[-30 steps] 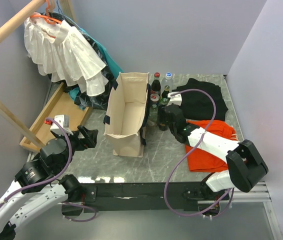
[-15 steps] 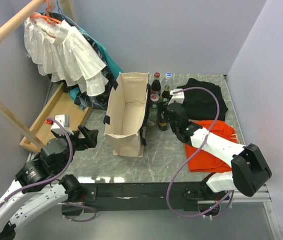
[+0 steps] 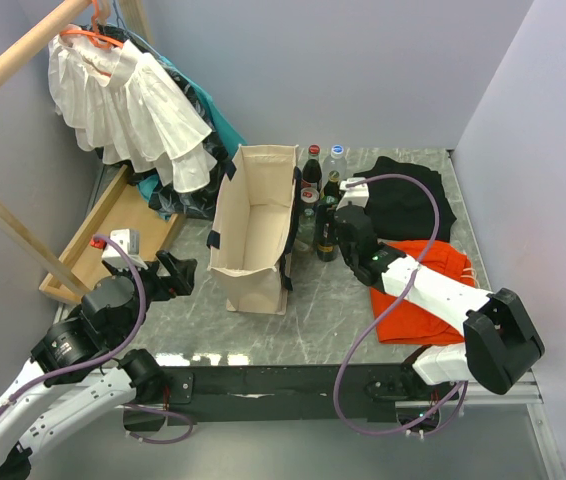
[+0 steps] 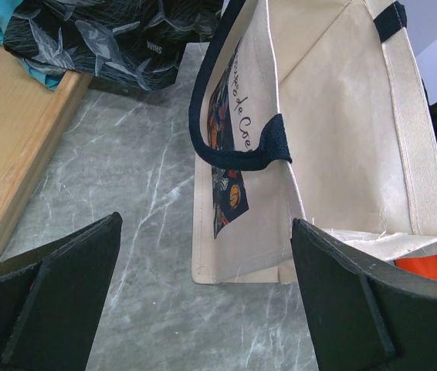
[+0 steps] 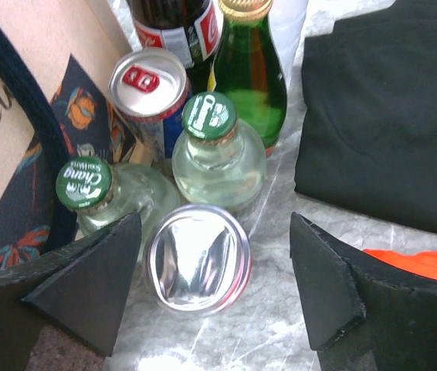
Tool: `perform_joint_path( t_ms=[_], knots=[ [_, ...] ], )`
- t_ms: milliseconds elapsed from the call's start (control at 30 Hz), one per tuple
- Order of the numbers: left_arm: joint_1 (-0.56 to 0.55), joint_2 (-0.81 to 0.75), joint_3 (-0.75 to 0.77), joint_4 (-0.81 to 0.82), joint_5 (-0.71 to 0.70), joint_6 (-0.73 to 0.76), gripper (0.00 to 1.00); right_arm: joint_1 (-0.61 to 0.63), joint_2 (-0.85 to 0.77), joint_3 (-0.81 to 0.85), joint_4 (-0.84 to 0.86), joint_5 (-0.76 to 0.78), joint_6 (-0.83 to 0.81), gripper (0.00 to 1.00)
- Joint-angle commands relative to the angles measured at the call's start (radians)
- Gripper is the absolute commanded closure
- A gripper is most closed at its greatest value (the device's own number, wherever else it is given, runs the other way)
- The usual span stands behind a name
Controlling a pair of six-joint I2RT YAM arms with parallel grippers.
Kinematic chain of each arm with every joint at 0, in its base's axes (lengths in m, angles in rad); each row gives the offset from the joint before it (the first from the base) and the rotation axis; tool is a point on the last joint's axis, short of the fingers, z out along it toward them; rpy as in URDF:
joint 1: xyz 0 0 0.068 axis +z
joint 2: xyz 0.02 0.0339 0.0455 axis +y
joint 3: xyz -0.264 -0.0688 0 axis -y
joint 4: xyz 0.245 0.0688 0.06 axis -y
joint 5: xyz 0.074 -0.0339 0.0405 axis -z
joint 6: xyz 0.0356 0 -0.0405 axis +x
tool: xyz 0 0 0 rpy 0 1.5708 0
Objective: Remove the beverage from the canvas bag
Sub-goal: Place the drink at the center of the board.
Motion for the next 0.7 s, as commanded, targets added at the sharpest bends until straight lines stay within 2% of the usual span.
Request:
perform_joint_path(
  t_ms=[0,233,667],
  knots=[
    [-0.004,0.010,0.030,0.012,-0.001,-0.001,0.04,-0.006,-0.025,0.053,-0.027,-0.050,0.008,0.17],
    [-0.004,0.011,0.029,0.016,0.003,0.002,0.04,-0.004,-0.025,0.052,-0.042,-0.096,0.008,0.18],
    [-0.004,0.008,0.029,0.013,-0.004,-0.001,0.04,-0.006,0.093,0.126,-0.131,-0.012,0.011,0.19]
  ],
)
